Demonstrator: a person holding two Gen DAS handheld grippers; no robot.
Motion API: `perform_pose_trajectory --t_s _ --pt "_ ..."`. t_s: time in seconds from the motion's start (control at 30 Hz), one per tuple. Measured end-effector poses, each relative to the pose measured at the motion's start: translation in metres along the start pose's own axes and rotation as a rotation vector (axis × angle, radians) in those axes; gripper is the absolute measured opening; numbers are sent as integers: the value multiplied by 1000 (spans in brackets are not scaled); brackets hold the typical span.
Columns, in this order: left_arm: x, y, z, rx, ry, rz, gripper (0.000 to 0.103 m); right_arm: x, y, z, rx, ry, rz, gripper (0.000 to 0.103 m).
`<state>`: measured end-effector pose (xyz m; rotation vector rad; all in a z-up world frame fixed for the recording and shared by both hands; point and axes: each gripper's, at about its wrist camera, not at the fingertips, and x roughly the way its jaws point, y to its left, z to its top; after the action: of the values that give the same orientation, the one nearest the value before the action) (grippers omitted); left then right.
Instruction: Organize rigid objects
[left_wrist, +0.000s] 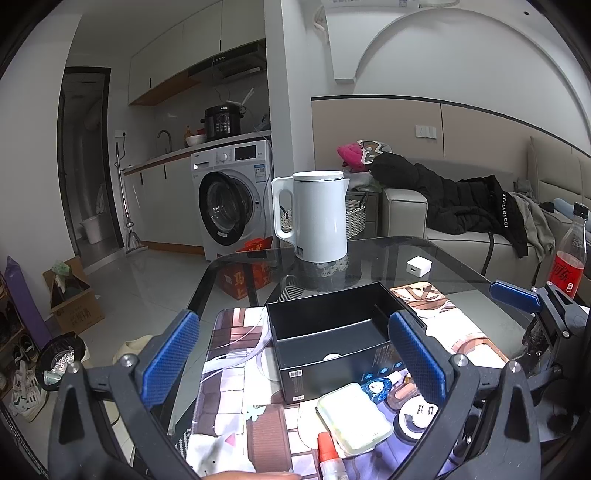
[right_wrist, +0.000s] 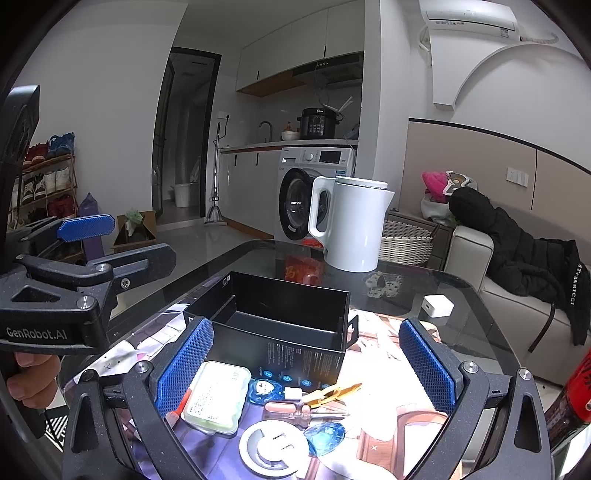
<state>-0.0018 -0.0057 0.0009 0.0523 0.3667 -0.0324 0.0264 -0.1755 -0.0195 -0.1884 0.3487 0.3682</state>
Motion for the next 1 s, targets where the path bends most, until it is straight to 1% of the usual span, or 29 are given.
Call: perform_pose_trajectory --t_s 0.37,0.7,0.83,0.9,1.0 --pt "2 -1 -1 1 1 1 103 1 1 -1 -2 2 1 103" --pt "7 -4 -1 2 39 -8 103 2 2 -1 -5 5 5 103" --pt "12 -4 1 4 76 -19 103 6 2 1 1 22 10 103" --pt "16 -5 3 9 111 -38 103 9 -2 5 11 43 16 103" --pt "21 -8 5 16 142 -53 103 18 -12 11 33 88 13 103"
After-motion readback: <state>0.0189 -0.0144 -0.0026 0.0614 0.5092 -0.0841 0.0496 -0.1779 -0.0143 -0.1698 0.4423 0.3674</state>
